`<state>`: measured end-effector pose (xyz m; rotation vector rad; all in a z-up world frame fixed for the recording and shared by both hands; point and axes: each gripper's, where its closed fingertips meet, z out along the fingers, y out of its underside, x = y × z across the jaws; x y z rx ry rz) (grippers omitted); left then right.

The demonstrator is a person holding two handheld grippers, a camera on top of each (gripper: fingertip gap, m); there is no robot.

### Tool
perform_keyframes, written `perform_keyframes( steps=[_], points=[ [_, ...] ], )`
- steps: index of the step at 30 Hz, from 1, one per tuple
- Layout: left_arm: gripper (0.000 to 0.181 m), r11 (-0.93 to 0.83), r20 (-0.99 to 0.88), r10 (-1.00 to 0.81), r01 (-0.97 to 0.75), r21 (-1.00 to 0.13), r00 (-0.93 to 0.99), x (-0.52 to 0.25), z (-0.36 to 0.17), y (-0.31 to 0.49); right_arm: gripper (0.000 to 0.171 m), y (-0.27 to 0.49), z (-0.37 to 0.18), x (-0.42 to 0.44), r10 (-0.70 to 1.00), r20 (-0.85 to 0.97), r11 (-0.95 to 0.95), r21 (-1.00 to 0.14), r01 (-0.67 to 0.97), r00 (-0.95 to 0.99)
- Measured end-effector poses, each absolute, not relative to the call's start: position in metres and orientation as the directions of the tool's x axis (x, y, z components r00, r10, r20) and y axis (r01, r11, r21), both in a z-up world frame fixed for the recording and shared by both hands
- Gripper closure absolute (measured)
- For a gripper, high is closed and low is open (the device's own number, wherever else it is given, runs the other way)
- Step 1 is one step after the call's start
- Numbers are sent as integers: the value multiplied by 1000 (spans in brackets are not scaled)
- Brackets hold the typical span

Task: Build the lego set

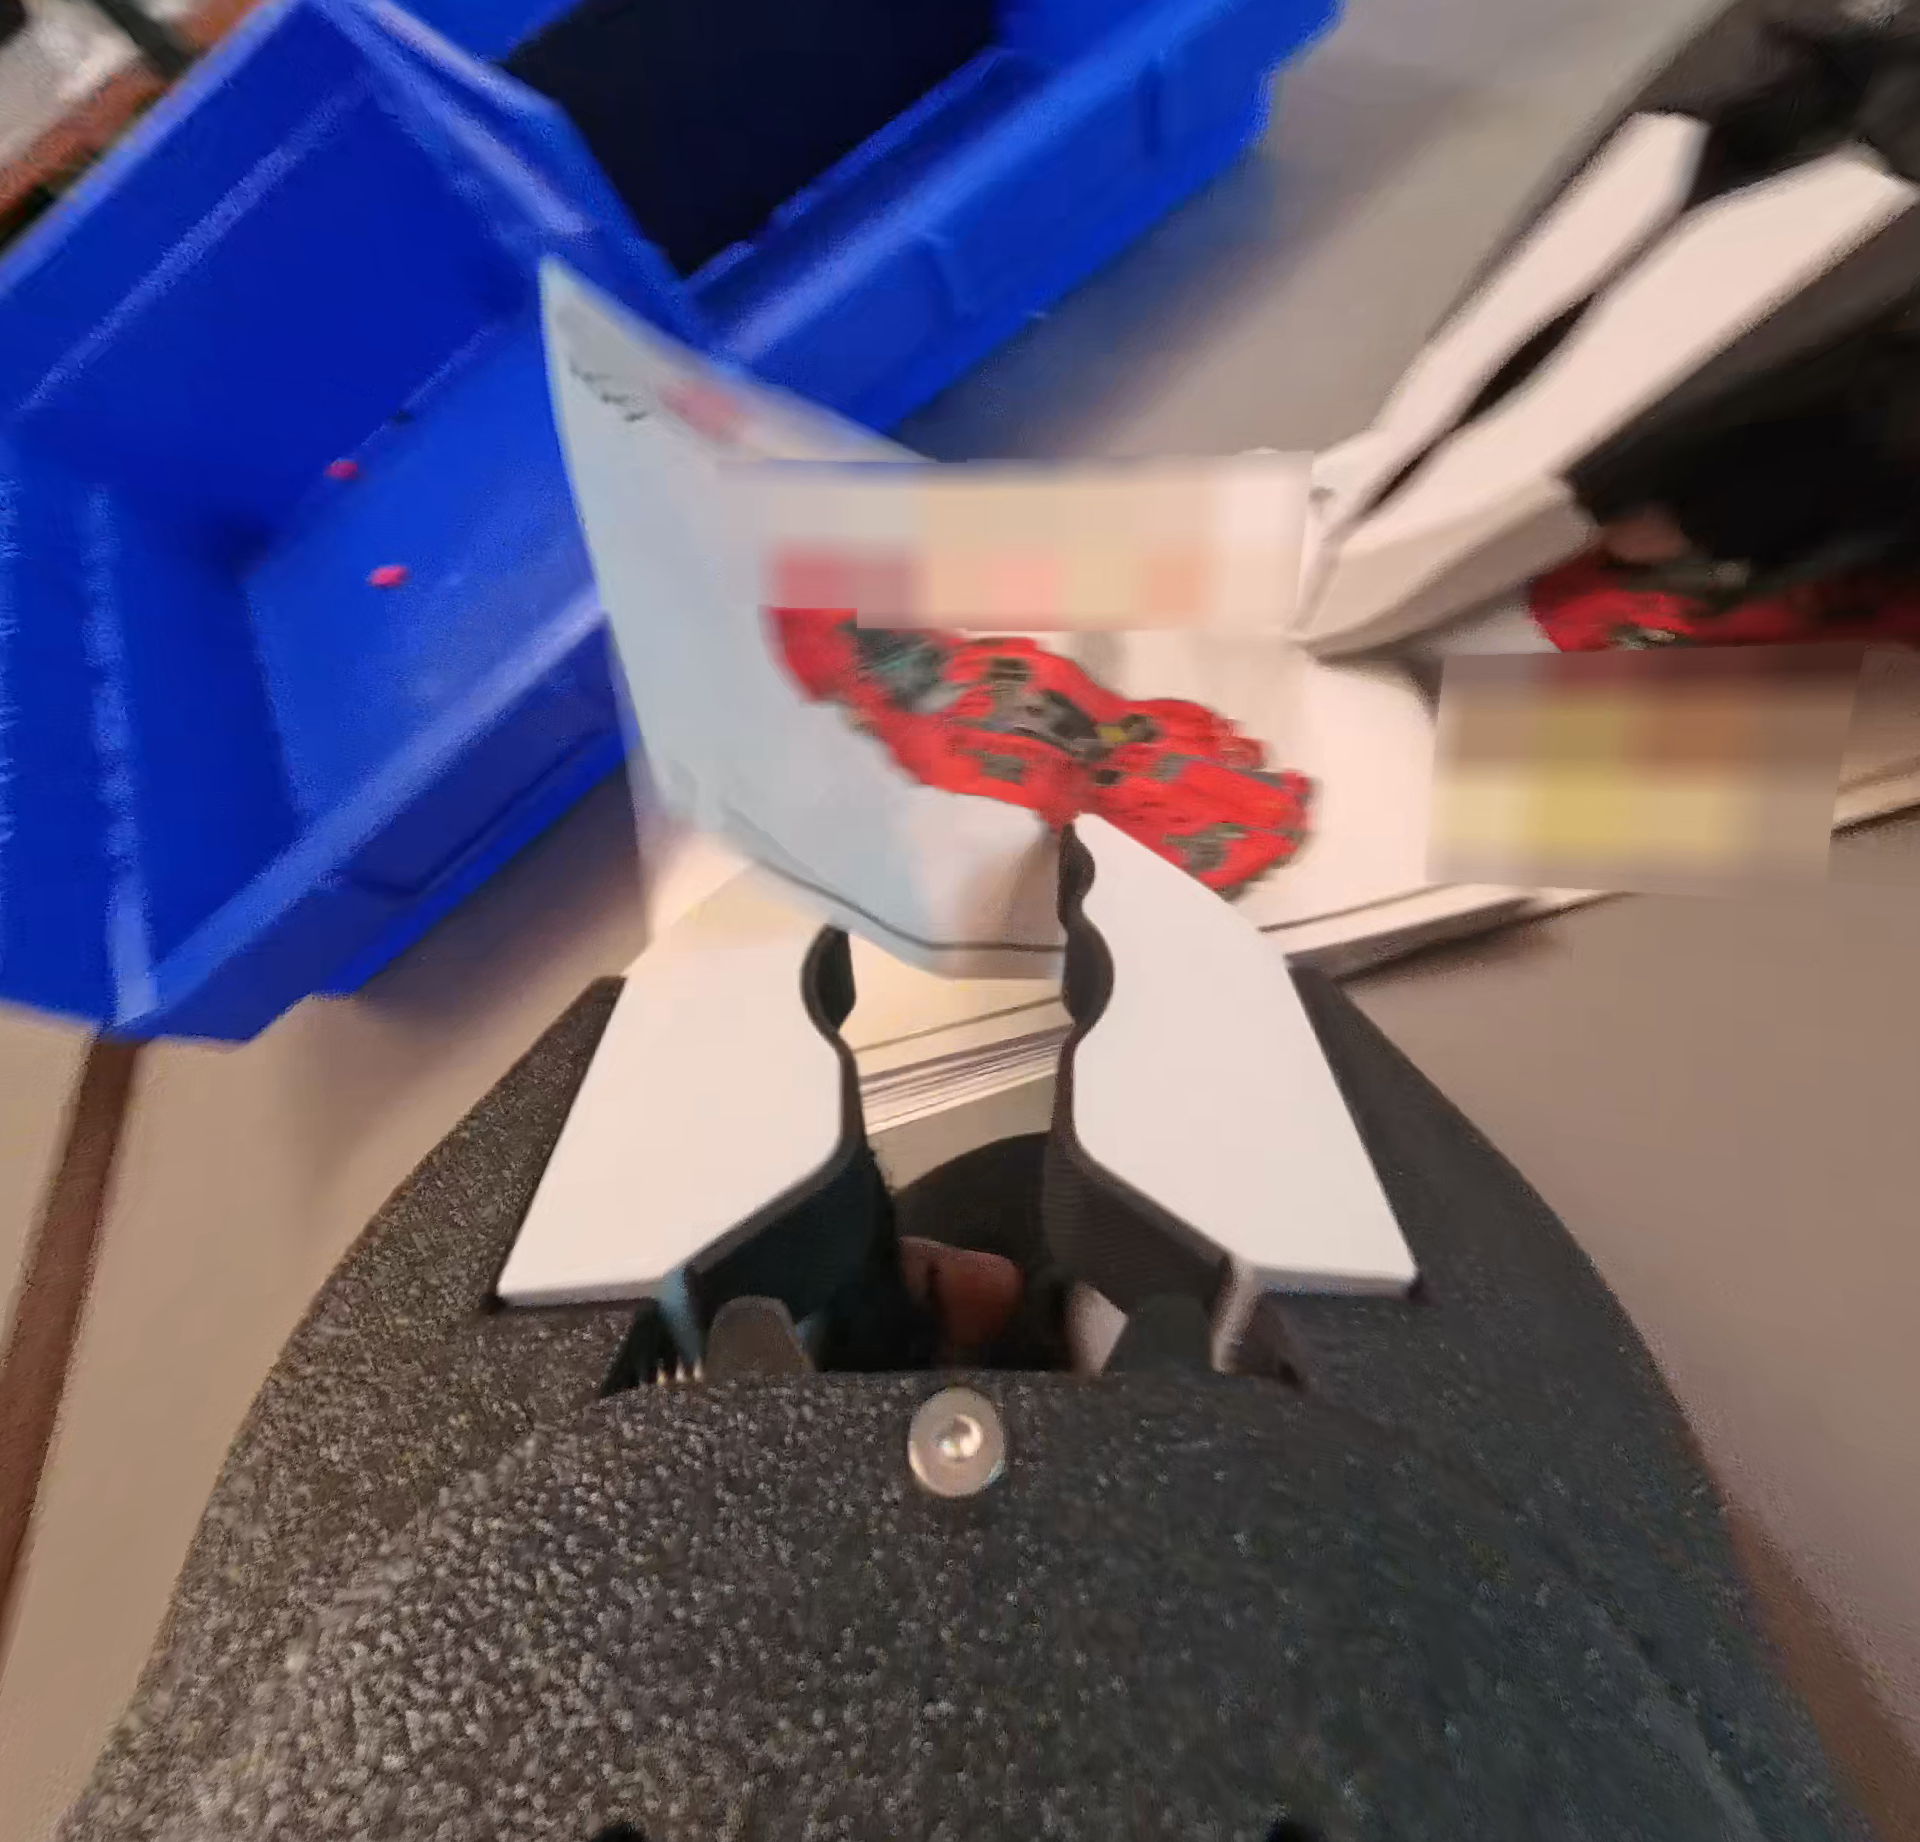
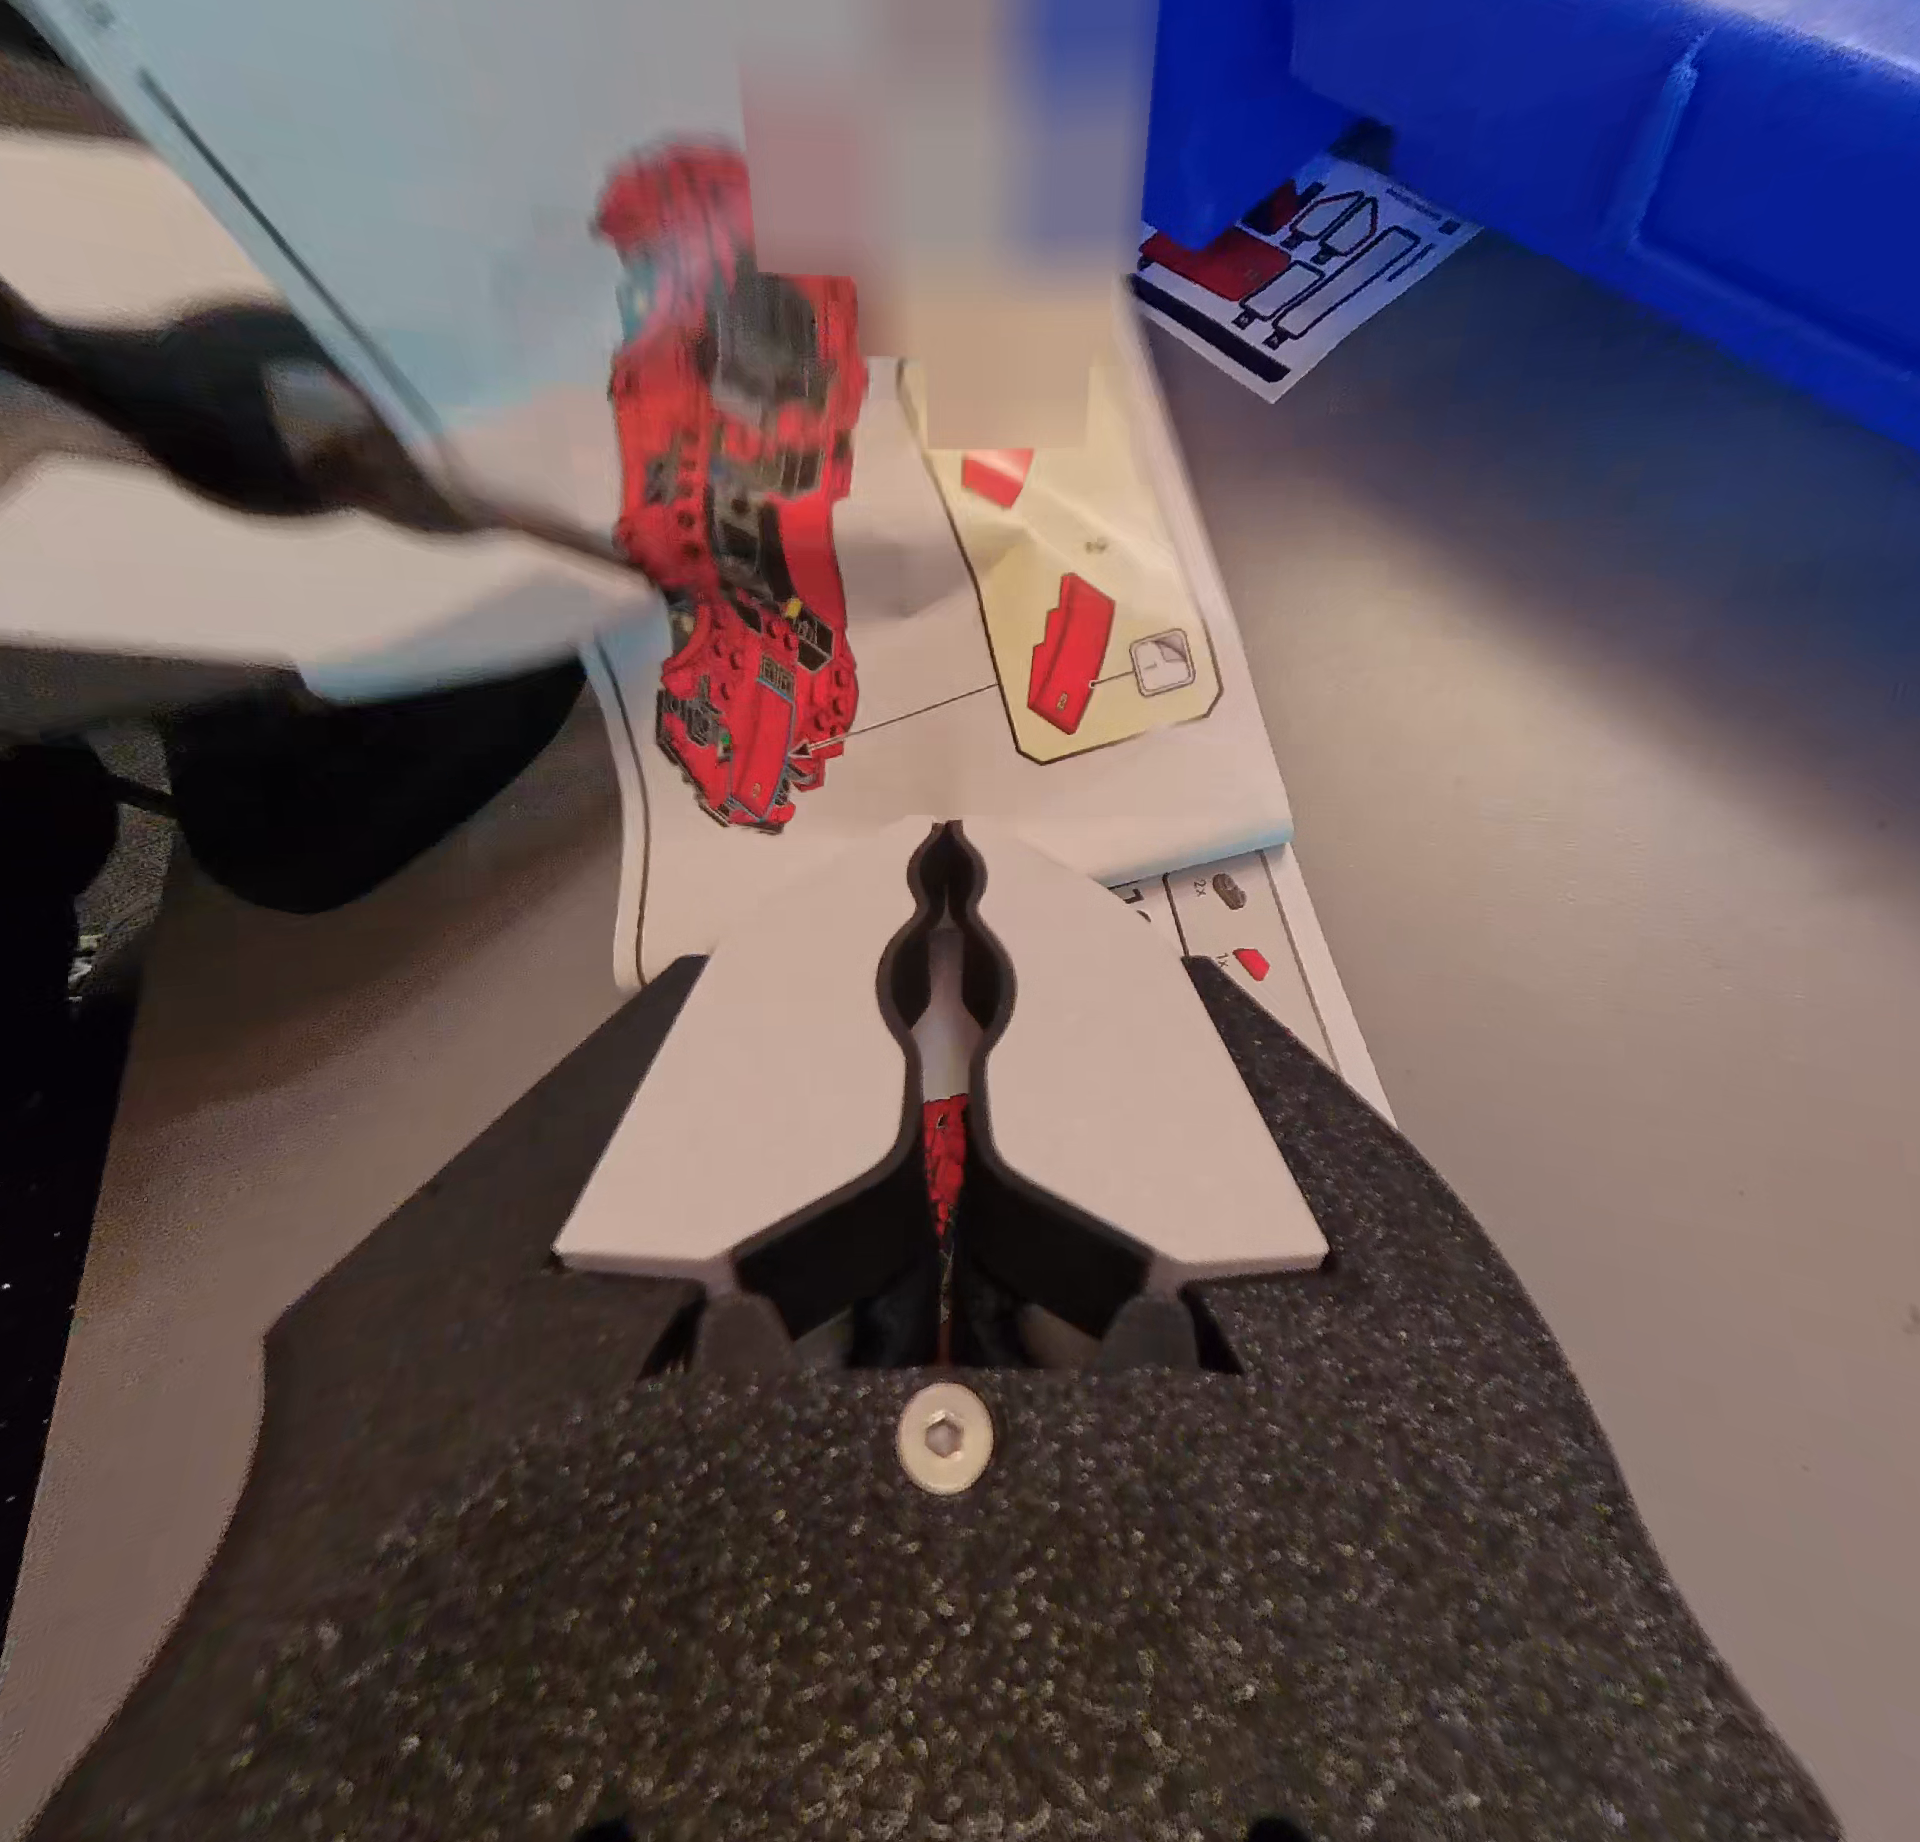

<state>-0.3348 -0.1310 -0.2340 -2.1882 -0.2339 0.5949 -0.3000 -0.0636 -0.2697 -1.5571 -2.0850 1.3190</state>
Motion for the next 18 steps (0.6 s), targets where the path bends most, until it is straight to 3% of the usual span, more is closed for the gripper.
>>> perform_keyframes(
  steps=[1,4,5,6,8,11,12,16,18],
  points=[
    [141,-617,-345,410,-22,-787,844,-346,-223,-141,171,-64,-270,-300,854,-319,33,-757,653,-412],
    [129,-613,-480,535,-71,-787,695,-371,-179,-169,171,-64,-269,-300,850,-327,27,-755,655,-412],
    [132,-626,-540,495,-151,-765,681,-362,-169,-162,171,-64,-270,-300,850,-329,26,-754,656,-412],
    [146,-629,-601,375,-282,-724,706,-339,-166,-143,171,-64,-269,-300,850,-329,26,-754,656,-412],
    [156,-610,-727,18,-568,-552,687,-285,-193,-101,171,-64,-270,-300,852,-323,30,-756,654,-412],
    [171,-715,-786,-287,-669,-205,548,-290,-252,-84,171,-62,-269,-297,849,-323,34,-756,654,-418],
    [176,-719,-738,-345,-669,-191,581,-288,-267,-81,171,-60,-269,-294,844,-332,31,-754,657,-421],
    [181,-681,-632,-353,-653,-332,690,-262,-272,-68,171,-46,-269,-271,815,-351,50,-749,660,-460],
    [181,-678,-643,-358,-662,-319,677,-254,-274,-63,171,-41,-269,-264,797,-377,44,-743,668,-472]
  ],
)
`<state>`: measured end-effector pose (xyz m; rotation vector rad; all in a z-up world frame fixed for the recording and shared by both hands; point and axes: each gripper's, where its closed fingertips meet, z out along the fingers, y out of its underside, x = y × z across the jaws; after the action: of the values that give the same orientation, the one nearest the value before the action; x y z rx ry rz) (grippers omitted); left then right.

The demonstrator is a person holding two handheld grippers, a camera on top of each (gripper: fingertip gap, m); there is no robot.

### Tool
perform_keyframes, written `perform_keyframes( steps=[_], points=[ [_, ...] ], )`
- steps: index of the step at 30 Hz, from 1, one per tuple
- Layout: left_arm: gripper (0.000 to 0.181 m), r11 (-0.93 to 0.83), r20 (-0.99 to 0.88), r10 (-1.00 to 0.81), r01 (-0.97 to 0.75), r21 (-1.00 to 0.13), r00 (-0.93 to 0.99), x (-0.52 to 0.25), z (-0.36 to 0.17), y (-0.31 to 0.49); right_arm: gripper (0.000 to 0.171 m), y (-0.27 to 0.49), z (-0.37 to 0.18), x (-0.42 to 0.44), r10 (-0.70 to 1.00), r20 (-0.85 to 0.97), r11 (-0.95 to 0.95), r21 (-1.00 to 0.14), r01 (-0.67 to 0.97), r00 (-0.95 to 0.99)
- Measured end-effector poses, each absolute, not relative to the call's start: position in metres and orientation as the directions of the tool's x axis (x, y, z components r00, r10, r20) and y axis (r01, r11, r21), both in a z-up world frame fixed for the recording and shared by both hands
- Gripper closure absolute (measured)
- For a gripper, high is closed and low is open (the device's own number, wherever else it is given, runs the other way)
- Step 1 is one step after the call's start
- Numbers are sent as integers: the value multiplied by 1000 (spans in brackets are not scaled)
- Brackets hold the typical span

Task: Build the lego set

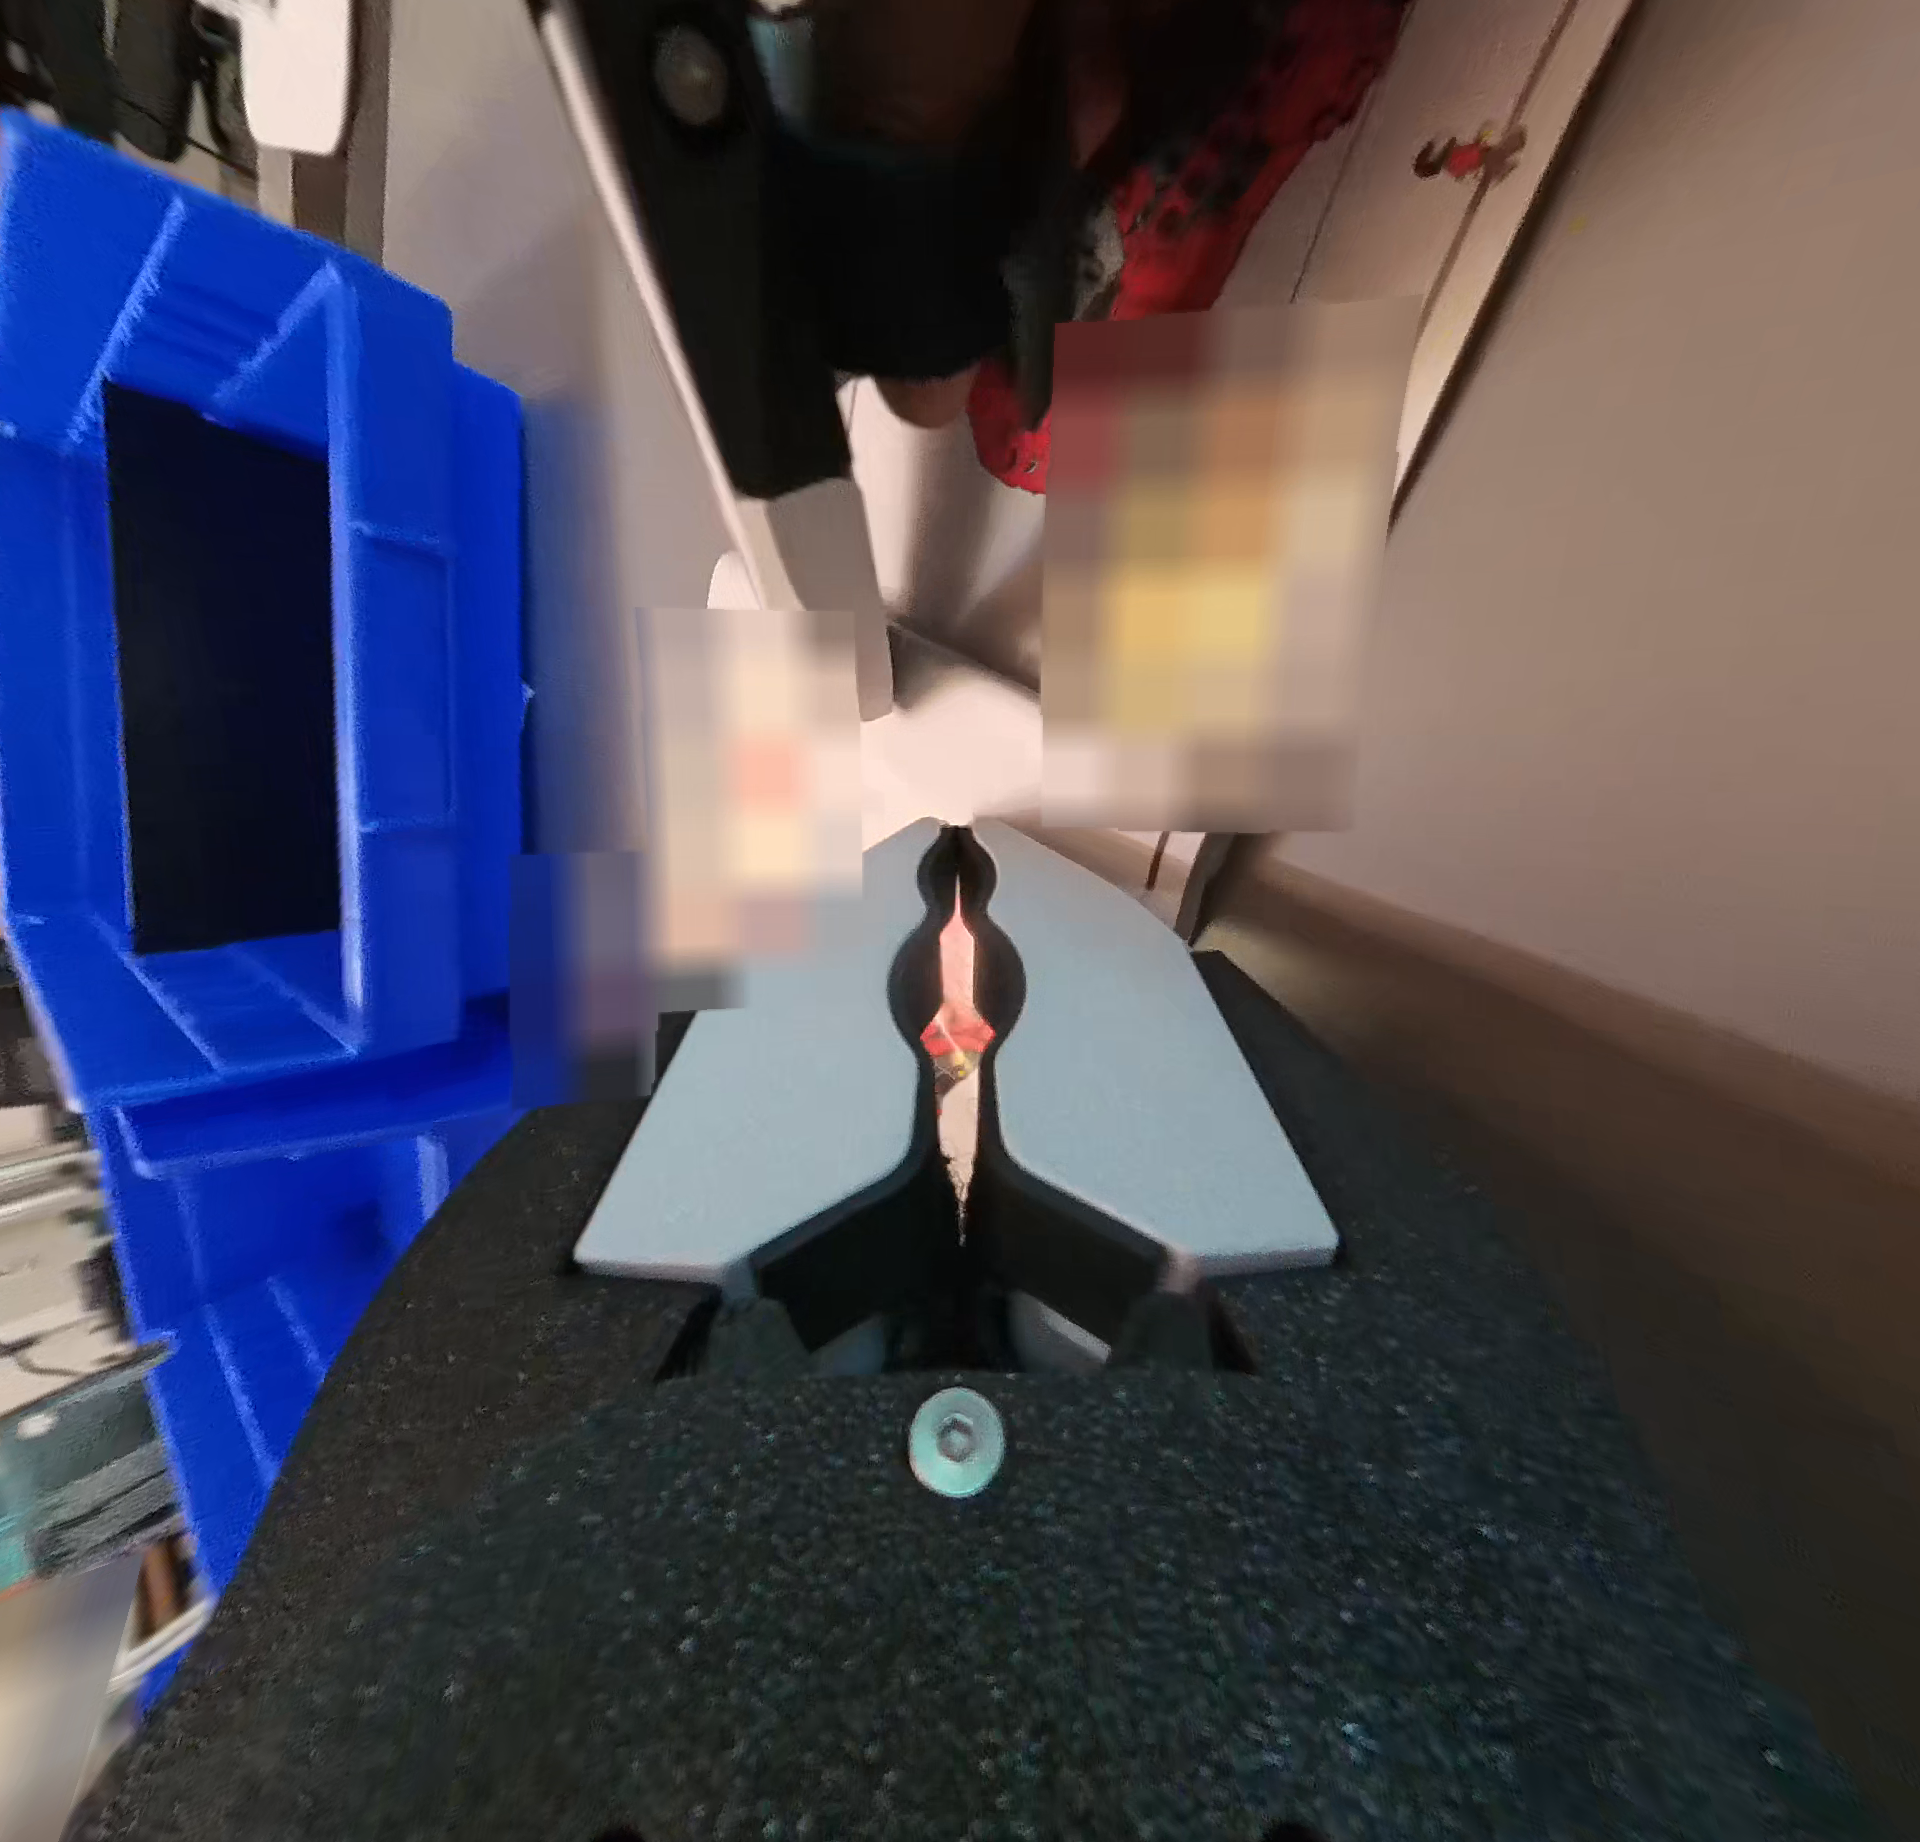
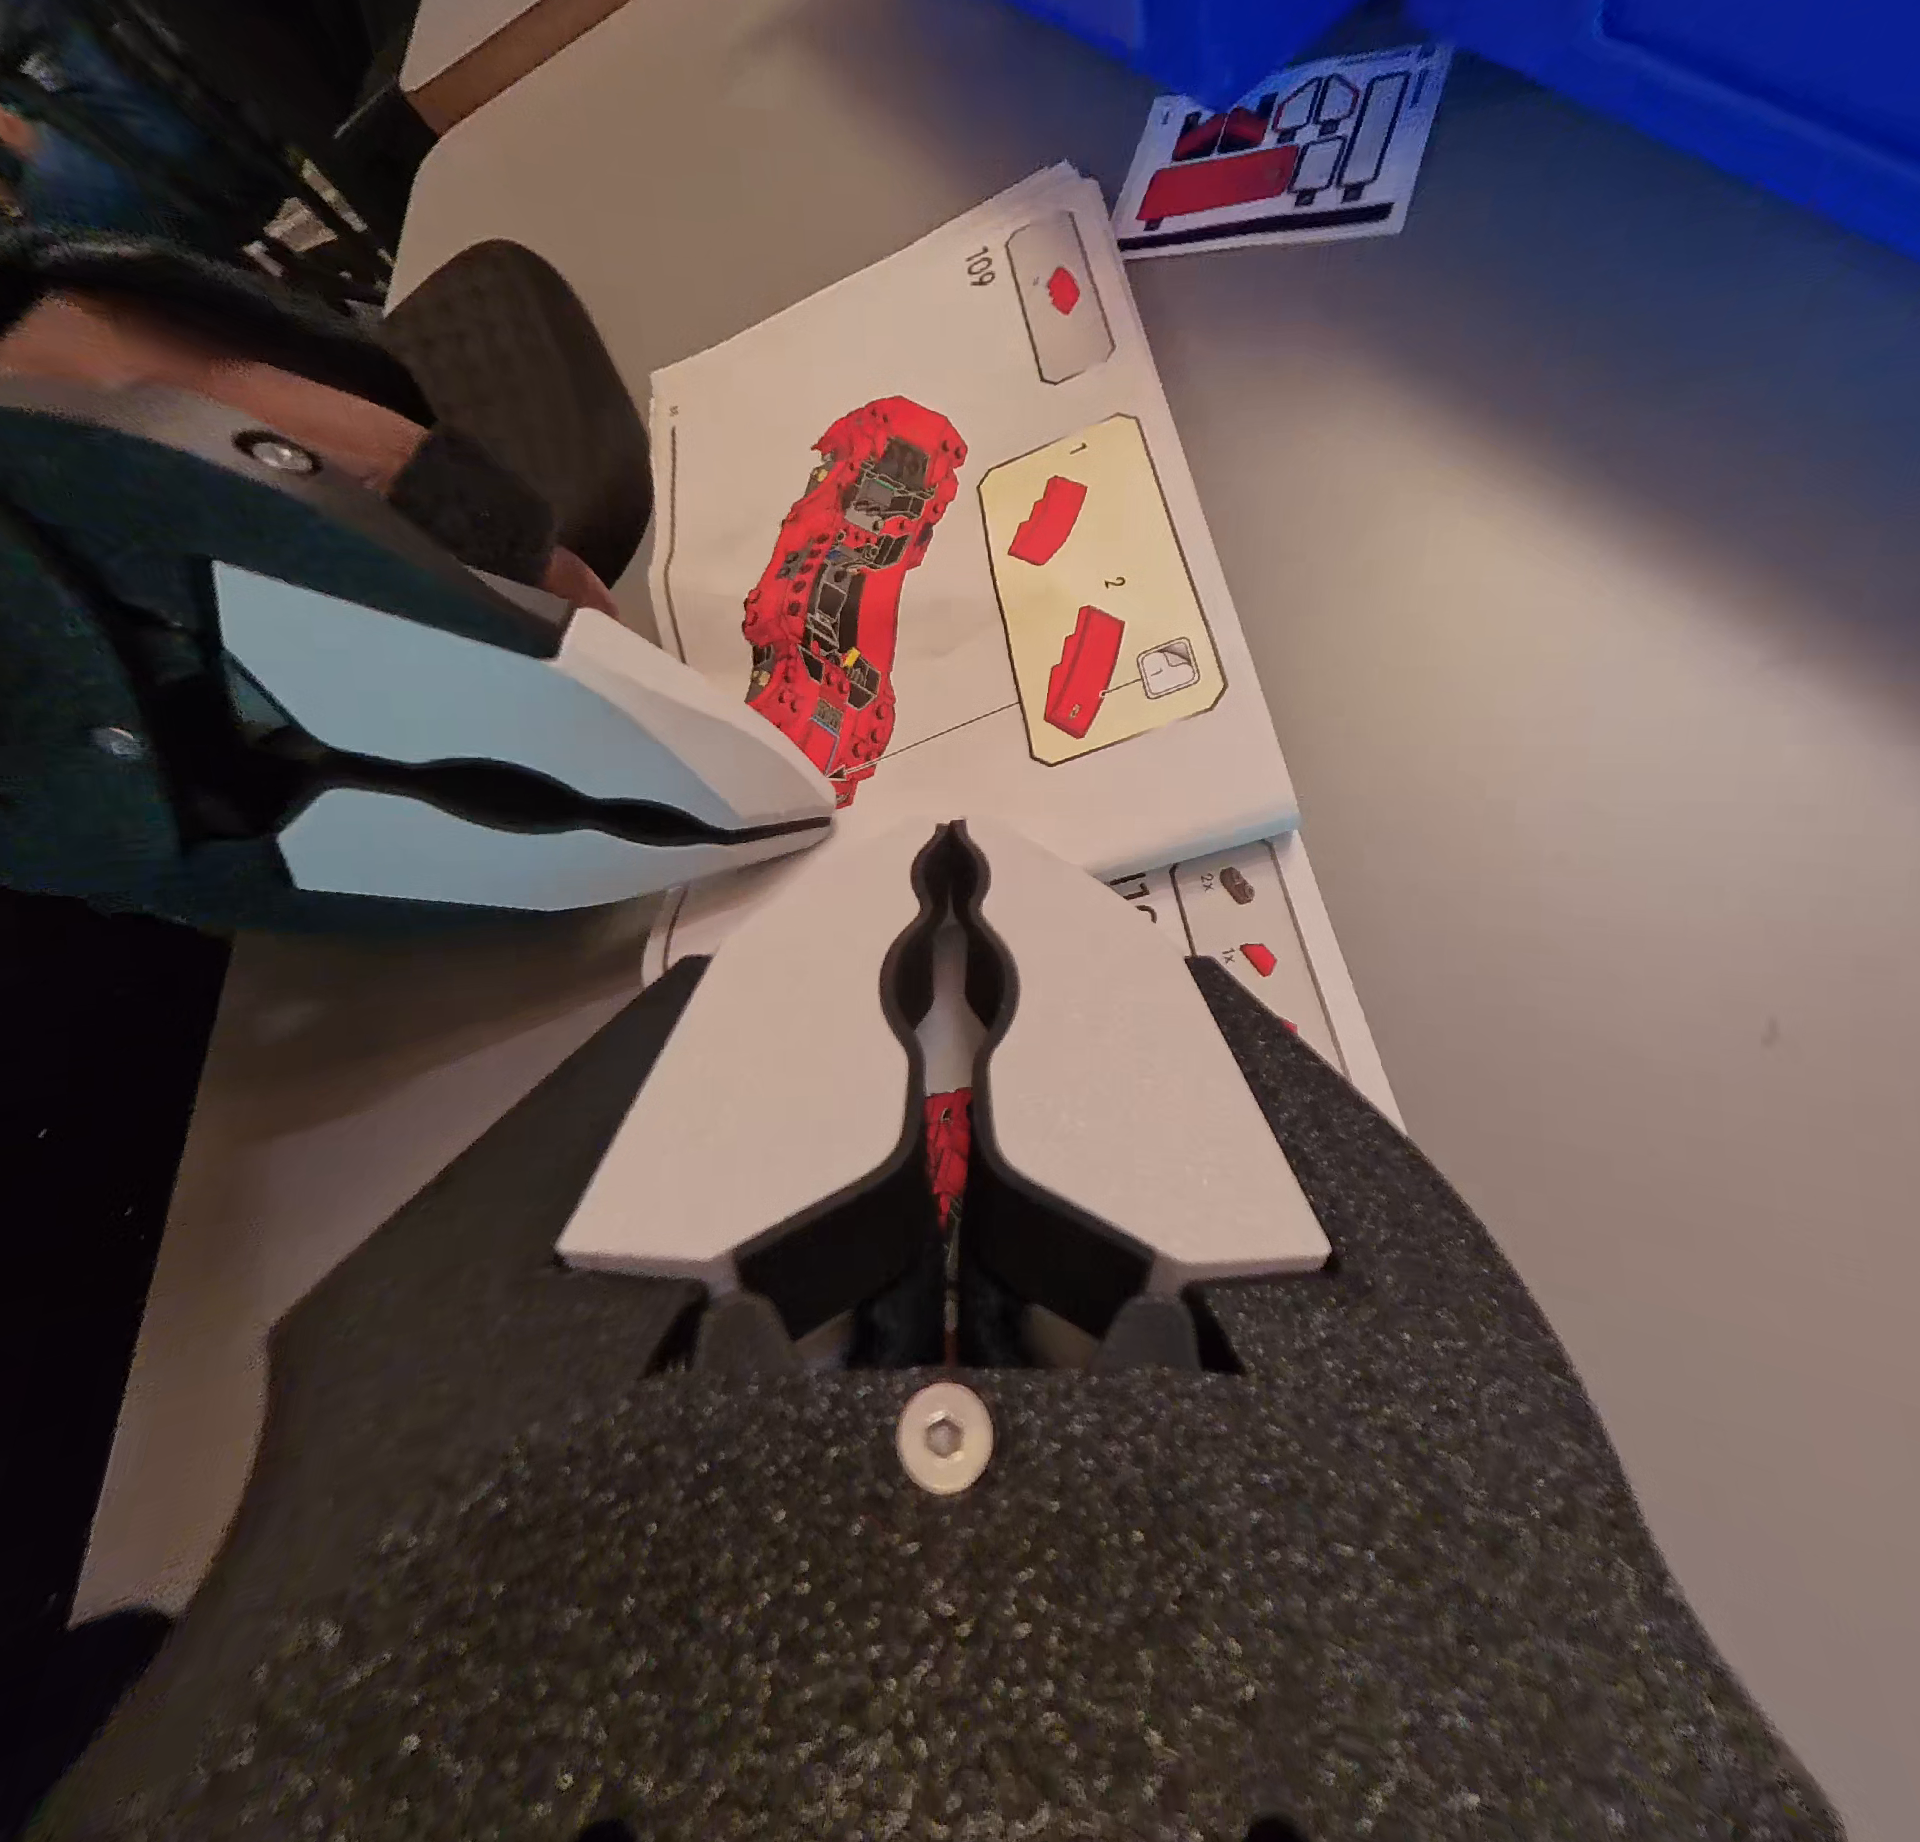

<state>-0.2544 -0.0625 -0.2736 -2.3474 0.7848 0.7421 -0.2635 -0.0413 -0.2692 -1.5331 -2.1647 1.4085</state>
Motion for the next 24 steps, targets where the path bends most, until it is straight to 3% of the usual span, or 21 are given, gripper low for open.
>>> perform_keyframes(
  steps=[5,9,11,18,21,24],
  points=[
    [181,-659,-677,-420,-716,-231,605,-244,-271,-57,171,-34,-269,-254,766,-418,43,-725,687,-489],
    [181,-525,-664,-435,-770,-362,608,-218,-249,-44,171,-25,-270,-245,761,-426,39,-722,691,-489],
    [180,-529,-606,-503,-774,-348,616,-211,-268,-42,171,-21,-270,-241,757,-439,30,-717,696,-484],
    [181,-553,-535,-496,-724,-413,684,-209,-271,-38,171,-20,-258,-230,649,-599,-107,-682,723,-469],
    [181,-540,-549,-505,-740,-401,666,-208,-271,-38,171,-23,-269,-232,689,-569,-42,-649,760,-449],
    [181,-536,-516,-528,-736,-413,674,-208,-272,-38,171,-12,-269,-243,707,-607,-142,-624,769,-362]
  ],
)
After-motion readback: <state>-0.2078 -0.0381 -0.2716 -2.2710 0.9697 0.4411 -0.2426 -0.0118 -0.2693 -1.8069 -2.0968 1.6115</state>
